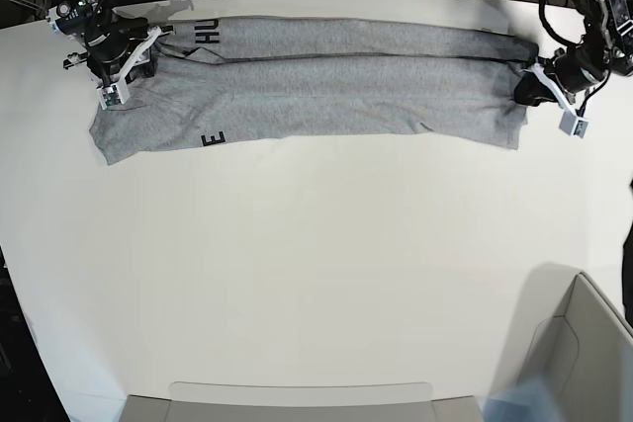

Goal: Fold the T-shirt properly
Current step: 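Release the strip ends and open both grippers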

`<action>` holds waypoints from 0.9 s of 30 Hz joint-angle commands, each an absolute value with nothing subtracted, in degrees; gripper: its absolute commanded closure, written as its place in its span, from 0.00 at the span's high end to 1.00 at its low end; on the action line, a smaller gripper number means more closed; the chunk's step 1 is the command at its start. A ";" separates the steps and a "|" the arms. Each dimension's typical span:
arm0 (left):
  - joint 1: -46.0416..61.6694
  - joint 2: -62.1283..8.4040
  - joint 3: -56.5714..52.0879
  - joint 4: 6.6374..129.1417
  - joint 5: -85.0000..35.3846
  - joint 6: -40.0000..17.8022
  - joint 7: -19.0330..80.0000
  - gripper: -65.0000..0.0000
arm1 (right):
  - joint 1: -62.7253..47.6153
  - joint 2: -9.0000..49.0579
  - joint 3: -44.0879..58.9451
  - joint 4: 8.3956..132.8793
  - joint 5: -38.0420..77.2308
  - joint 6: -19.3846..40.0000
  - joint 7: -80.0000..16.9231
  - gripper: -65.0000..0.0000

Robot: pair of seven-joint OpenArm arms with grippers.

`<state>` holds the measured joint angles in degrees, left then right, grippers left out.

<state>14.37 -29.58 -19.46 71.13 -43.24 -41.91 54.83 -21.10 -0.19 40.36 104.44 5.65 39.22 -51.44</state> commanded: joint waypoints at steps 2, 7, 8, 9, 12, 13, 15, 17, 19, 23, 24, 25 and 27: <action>15.52 -29.85 -18.59 68.53 -35.38 -40.00 61.49 0.00 | -20.88 0.31 40.66 105.27 5.93 39.34 -50.77 0.30; 12.53 -30.02 -22.81 65.89 -35.38 -40.00 61.67 0.00 | -19.91 0.04 40.75 105.27 5.93 39.34 -50.68 0.30; 11.65 -30.02 -23.78 64.75 -35.38 -40.00 61.67 0.00 | -19.91 -0.04 40.84 105.27 5.93 39.34 -50.77 0.30; 10.24 -30.29 -24.57 62.81 -35.38 -40.00 61.76 0.00 | -19.91 -0.13 40.75 105.27 5.93 39.34 -50.68 0.30; 4.53 -33.19 -24.13 55.87 -35.38 -40.00 61.76 0.00 | -19.56 -0.31 40.66 105.45 6.11 39.34 -50.42 0.30; 2.59 -33.80 -23.43 53.41 -35.38 -40.00 61.76 0.00 | -19.12 -0.31 40.66 105.45 6.02 39.34 -50.68 0.30; -1.45 -35.47 -21.58 49.45 -35.38 -40.00 61.67 0.00 | -18.86 -0.31 40.66 105.45 6.02 39.34 -50.77 0.30; -4.79 -36.53 -19.74 47.08 -35.38 -40.00 61.67 0.00 | -18.86 -0.31 40.66 105.45 6.02 39.34 -50.77 0.30; -8.04 -37.58 -18.95 44.97 -35.38 -40.00 61.67 0.00 | -18.86 -0.40 40.66 105.45 6.02 39.34 -50.77 0.30; -12.79 -40.57 -18.95 41.54 -35.38 -40.00 61.76 0.00 | -18.86 -0.40 40.57 105.45 6.02 39.34 -50.77 0.30; -13.49 -41.36 -18.95 41.45 -35.38 -40.00 61.85 0.00 | -19.03 -0.40 40.66 105.45 6.02 39.34 -50.77 0.30; -14.11 -41.98 -18.95 41.45 -35.38 -40.00 62.81 0.00 | -19.12 -0.40 40.66 105.45 6.02 39.34 -50.68 0.30; -14.37 -42.86 -19.21 41.89 -35.47 -40.00 65.19 0.00 | -19.21 -0.40 40.66 105.45 6.02 39.34 -50.68 0.30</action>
